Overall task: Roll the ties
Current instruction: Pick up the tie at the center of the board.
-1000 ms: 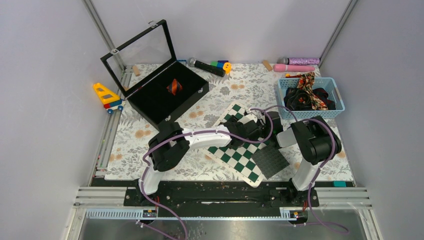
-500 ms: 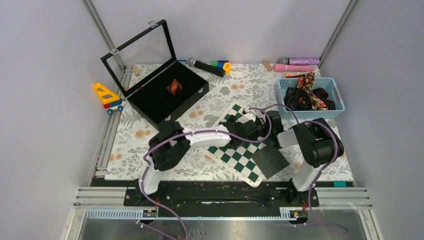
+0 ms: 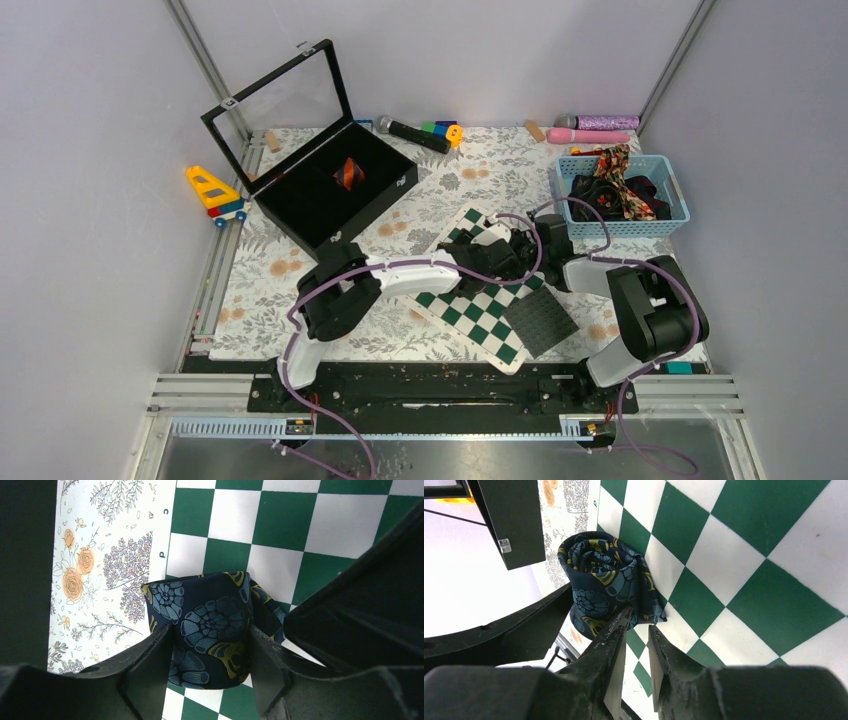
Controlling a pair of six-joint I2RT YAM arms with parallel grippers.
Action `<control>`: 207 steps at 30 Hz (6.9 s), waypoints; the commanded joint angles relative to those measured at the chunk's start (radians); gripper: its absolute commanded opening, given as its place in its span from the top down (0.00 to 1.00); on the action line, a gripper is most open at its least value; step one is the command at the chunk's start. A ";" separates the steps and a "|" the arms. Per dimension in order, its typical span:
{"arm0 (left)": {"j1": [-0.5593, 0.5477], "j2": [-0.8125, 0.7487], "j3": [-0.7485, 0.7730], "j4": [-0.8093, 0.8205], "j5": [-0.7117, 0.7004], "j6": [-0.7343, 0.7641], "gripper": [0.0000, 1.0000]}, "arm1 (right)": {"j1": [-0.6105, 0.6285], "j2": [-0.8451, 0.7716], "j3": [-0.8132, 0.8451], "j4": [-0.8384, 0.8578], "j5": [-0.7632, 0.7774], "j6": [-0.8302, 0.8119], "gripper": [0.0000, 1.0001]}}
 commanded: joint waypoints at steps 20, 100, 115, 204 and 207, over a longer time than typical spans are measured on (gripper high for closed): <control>-0.006 -0.012 -0.121 0.083 0.098 -0.003 0.47 | -0.158 0.003 0.028 -0.031 -0.041 -0.095 0.69; -0.007 -0.123 -0.285 0.260 0.162 0.182 0.52 | 0.027 0.303 0.168 0.143 -0.241 0.002 0.94; -0.006 -0.173 -0.309 0.301 0.235 0.173 0.36 | 0.027 0.321 0.154 0.210 -0.255 0.051 0.96; -0.013 -0.071 -0.222 0.250 0.150 0.181 0.51 | 0.020 0.166 0.167 0.134 -0.233 0.113 0.72; -0.012 -0.087 -0.240 0.264 0.140 0.179 0.51 | -0.011 0.068 0.164 0.027 -0.111 0.063 0.61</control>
